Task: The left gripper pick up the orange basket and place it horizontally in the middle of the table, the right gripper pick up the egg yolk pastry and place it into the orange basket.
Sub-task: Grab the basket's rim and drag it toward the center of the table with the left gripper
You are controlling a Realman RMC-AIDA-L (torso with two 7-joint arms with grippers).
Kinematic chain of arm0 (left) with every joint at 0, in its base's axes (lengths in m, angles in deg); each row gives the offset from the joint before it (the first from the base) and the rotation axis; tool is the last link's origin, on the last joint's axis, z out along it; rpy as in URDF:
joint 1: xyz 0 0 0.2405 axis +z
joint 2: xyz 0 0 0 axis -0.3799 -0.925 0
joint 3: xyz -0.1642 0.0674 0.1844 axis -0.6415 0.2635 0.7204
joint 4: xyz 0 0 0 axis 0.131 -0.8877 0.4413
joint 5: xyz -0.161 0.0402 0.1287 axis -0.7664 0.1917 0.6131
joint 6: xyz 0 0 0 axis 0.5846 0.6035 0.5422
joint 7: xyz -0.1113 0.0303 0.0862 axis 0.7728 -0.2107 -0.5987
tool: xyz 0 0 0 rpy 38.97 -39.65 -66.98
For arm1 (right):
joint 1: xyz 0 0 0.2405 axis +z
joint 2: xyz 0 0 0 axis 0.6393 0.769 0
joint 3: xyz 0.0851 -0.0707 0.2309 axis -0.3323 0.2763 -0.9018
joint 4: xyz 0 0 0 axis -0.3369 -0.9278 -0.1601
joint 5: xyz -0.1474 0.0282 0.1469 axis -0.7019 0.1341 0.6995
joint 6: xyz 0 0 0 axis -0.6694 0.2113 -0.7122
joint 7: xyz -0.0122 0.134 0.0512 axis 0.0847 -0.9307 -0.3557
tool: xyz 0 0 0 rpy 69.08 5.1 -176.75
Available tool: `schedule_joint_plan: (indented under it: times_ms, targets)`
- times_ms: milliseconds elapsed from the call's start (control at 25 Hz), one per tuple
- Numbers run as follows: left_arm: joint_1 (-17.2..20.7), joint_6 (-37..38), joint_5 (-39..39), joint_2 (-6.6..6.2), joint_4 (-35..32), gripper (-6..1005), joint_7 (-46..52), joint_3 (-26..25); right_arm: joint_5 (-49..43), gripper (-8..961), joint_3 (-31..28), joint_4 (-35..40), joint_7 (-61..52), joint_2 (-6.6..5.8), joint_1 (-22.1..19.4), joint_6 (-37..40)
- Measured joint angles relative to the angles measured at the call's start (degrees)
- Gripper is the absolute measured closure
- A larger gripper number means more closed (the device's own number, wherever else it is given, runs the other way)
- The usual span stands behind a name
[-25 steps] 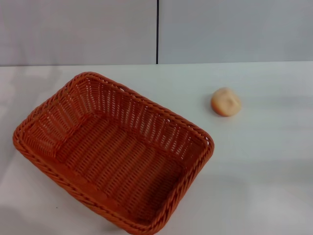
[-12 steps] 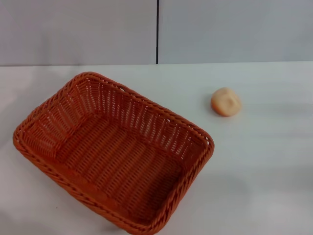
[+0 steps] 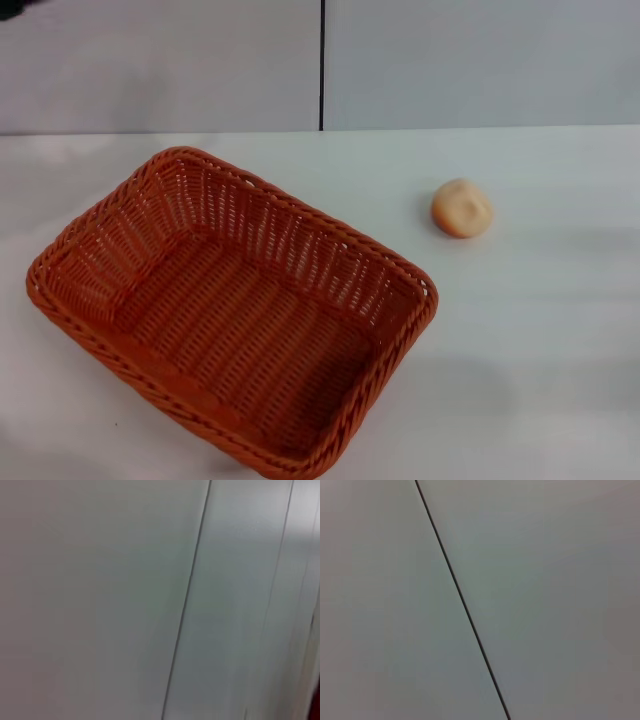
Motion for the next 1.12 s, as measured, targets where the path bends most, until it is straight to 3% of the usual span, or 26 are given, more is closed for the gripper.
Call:
schedule_joint_plan:
  times_ms: [320,480,800,920,1000,1040,1120]
  targets:
    - [-6.13,-0.22,27.37,0.15,-7.29,200,9.51,1.02,-0.24,479,0.00,0.02,-0.97,0.02,-0.57,0.42]
    - [-7.63,1.95,36.40,0.51,-9.27,200,10.91,1.03,-0.40,479,0.00,-0.01,-0.97,-0.03,-0.74,0.45]
    - [-7.32,3.71,41.60,-0.33,-10.16,200,11.65,0.58,-0.44,479,0.00,0.01,-0.96,-0.03,-0.23,-0.06]
    - [-7.32,3.61,41.45,0.00,-9.91,200,11.37,0.56,-0.44,479,0.00,0.09,-0.96,-0.03,0.18,-0.25]
    - [-7.40,3.31,41.31,0.43,-9.80,200,11.12,0.57,-0.44,479,0.00,0.09,-0.97,-0.03,0.32,-0.27]
    - [-7.98,2.08,41.23,2.44,-9.62,200,9.72,0.71,-0.44,479,0.01,0.07,-0.96,-0.03,0.51,-0.30]
    - [-8.26,1.37,41.24,3.64,-9.61,200,8.82,0.95,-0.44,479,0.00,0.05,-0.96,-0.03,0.52,-0.33]
